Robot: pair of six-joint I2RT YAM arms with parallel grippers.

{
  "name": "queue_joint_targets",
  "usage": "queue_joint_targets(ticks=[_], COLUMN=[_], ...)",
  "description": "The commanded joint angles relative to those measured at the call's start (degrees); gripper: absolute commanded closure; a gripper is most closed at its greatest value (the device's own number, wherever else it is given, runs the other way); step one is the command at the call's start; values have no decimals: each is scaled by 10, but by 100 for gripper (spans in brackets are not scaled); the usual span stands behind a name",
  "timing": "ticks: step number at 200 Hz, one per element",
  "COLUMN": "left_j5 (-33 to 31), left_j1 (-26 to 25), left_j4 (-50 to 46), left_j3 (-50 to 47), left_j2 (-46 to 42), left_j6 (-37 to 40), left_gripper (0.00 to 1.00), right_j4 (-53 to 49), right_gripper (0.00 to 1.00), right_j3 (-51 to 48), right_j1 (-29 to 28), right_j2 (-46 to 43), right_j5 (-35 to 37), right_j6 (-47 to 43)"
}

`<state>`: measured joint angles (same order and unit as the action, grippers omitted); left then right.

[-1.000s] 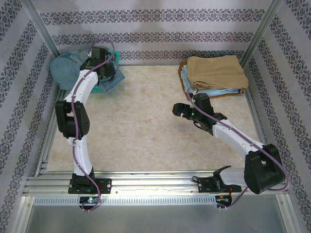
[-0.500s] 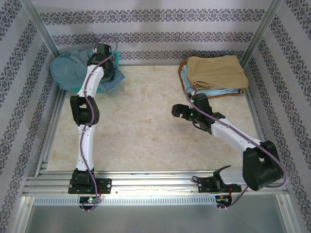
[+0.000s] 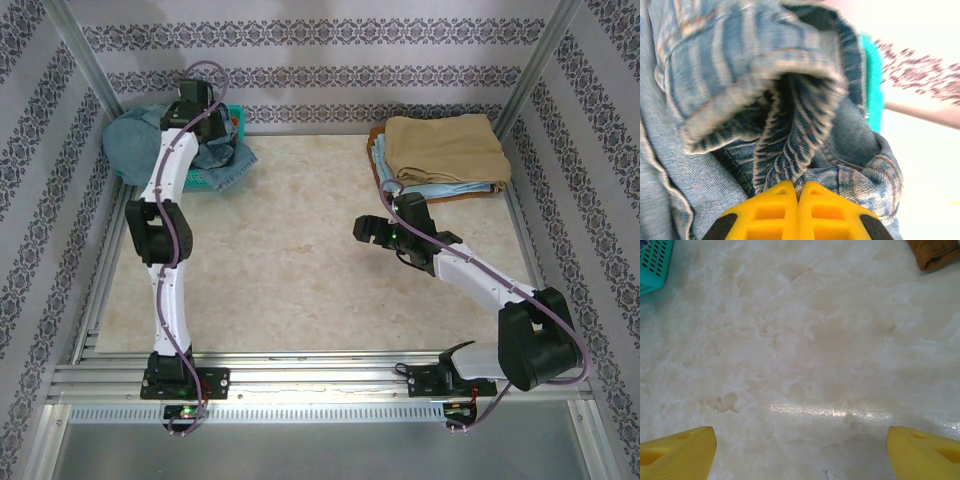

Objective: Fold and stack the trousers

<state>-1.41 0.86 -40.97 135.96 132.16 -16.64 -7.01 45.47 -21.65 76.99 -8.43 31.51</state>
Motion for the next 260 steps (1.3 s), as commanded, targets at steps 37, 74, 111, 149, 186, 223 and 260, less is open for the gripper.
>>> queue_joint_targets(ticks=[37,74,111,149,186,223,260], left_j5=[97,113,47,43,12,-200,-406], left_j1=[-16,-120,-268,-371,-391,-390,-390], left_j4=[19,-35,67,103,192,205,-48], left_j3=[70,54,-117,-209,-408,-690,-775], left_j2=[-159,-252,-416,-506,-656,-912,-1105], left_j6=[47,120,162,142,72,-38,-252], left_gripper=[100,100,100,100,100,100,100], right_j4=[17,19,23,25,22,22,29], right_gripper=[12,13,13,13,12,12,12], right_j3=[2,0,-4,-7,-12,-12,-5], right_j1=[-12,-14,-14,-14,-11,-9,-22], right_j2=[-1,-7,-9,-12,-25,-28,-11], right_j5=[-3,-6,-6,3,21,13,-5], right_j6=[1,4,8,13,13,15,19])
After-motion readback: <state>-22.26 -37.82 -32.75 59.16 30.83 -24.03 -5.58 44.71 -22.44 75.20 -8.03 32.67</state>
